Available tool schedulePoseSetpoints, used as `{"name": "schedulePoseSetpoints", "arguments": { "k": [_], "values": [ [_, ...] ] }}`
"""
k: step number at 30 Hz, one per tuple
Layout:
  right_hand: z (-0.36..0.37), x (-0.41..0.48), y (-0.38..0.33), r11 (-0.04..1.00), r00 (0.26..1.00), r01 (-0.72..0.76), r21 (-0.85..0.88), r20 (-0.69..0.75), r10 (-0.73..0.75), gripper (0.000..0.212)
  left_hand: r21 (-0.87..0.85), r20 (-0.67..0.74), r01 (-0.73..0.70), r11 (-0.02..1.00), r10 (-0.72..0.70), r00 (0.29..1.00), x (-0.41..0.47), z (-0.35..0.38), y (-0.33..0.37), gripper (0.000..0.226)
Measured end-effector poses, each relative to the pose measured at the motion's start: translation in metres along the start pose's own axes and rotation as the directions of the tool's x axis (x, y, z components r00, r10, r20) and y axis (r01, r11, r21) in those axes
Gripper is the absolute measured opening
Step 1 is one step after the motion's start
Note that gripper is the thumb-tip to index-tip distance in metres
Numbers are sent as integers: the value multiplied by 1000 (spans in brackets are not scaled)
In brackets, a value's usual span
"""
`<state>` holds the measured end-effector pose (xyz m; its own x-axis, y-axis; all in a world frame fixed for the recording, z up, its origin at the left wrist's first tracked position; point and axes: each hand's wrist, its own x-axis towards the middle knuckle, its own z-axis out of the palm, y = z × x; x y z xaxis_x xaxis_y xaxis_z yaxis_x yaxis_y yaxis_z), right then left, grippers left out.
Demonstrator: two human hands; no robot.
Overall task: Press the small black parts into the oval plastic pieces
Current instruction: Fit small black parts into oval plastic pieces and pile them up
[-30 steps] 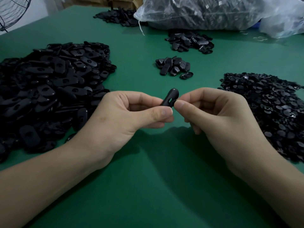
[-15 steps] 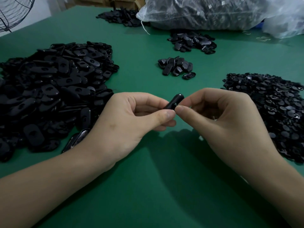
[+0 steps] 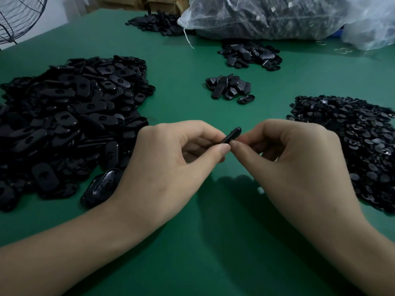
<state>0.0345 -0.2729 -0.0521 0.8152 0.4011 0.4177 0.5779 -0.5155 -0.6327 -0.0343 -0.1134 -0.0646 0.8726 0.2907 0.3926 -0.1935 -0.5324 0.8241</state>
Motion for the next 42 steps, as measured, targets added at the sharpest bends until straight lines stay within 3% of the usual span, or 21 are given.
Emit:
{"name": "schedulePoseSetpoints", "arguments": {
  "k": [3,8,12,18,25,28,30,33,36,42],
  "values": [
    [1,-1,-3,993,999,28,-116,-20,-30,14,45,-17,-14,999,15,1000,-1,1,2,6],
    [0,-1,-9,971,997,46,-234,69,-30,16,76,-29,5,997,-3,1000,0,4,1,4],
    [4,-7,-16,987,982,32,-159,190,-1,34,66,-57,42,997,-39,998,5,2,-5,4],
    [10,-14,-18,988,950,96,-122,307,-54,32,1,-95,76,997,-75,993,9,0,-10,3],
    [8,-15,-14,988,965,143,-54,230,-126,38,-85,-103,76,994,-84,991,11,-3,-11,4],
    [6,-13,-12,988,982,89,123,156,-108,31,-95,-139,46,994,-59,989,13,-6,-10,3],
    [4,-9,-12,919,991,-72,388,135,20,23,-106,-147,17,994,-33,989,12,-7,-8,2],
    [5,-4,-9,598,928,-371,711,306,212,20,-102,-142,-58,993,44,989,9,-5,-5,3],
    [9,-1,-5,400,871,-490,774,455,187,19,-53,-128,-149,987,141,982,7,-4,-1,6],
    [10,1,-3,246,857,-512,823,508,88,11,33,-110,-232,972,234,966,7,-4,0,11]
  ]
}}
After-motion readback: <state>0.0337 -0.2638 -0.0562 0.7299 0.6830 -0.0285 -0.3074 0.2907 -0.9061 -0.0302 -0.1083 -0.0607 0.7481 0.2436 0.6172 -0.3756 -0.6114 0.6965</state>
